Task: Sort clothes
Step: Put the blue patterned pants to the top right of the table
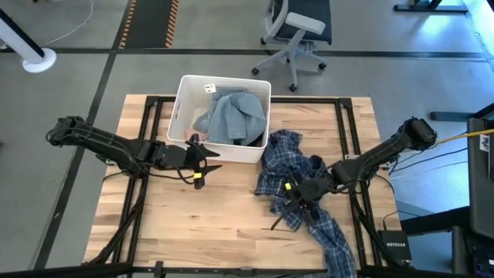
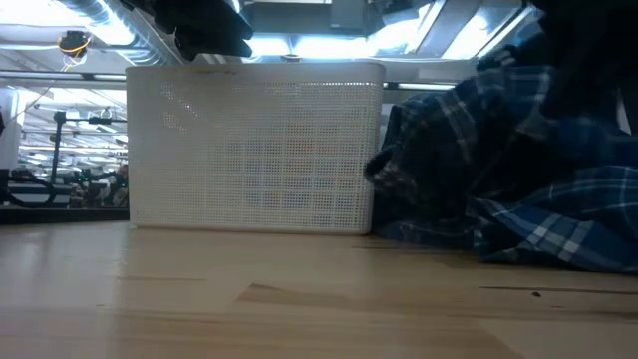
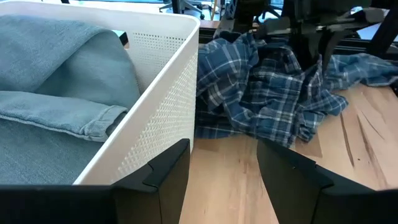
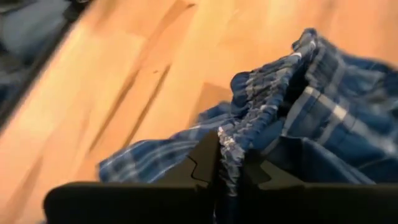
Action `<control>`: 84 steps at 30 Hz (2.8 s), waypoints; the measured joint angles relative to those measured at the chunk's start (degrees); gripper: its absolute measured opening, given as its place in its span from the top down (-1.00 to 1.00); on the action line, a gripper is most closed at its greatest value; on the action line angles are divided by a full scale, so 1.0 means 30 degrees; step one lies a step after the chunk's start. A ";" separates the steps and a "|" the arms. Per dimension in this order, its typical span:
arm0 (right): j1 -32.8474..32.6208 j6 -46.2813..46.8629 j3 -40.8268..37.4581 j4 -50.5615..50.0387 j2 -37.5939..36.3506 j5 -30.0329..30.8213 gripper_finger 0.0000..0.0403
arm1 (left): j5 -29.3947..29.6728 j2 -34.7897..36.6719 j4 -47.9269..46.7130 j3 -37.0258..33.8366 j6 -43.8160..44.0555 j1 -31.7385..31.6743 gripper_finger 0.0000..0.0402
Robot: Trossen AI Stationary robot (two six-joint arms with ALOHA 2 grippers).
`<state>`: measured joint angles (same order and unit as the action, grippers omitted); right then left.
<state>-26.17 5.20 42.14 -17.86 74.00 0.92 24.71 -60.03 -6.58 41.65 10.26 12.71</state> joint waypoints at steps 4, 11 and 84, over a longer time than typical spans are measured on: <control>0.0732 -0.1462 0.0362 -0.0194 0.0000 0.1750 0.83 | 0.0000 0.0000 -0.0005 0.0000 -0.0039 0.0000 0.09; 0.3029 -0.3194 0.1384 -0.2073 0.0000 0.1124 0.56 | 0.0000 0.0000 -0.0017 0.0000 -0.0059 0.0000 0.09; -0.4683 -0.0332 0.3058 -0.7871 0.4692 1.0820 -0.41 | 0.0000 -0.0007 -0.0012 0.0000 -0.0074 -0.0015 0.09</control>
<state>-40.22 4.21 51.31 -41.47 88.07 33.38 24.71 -60.05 -6.61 41.65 10.04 12.67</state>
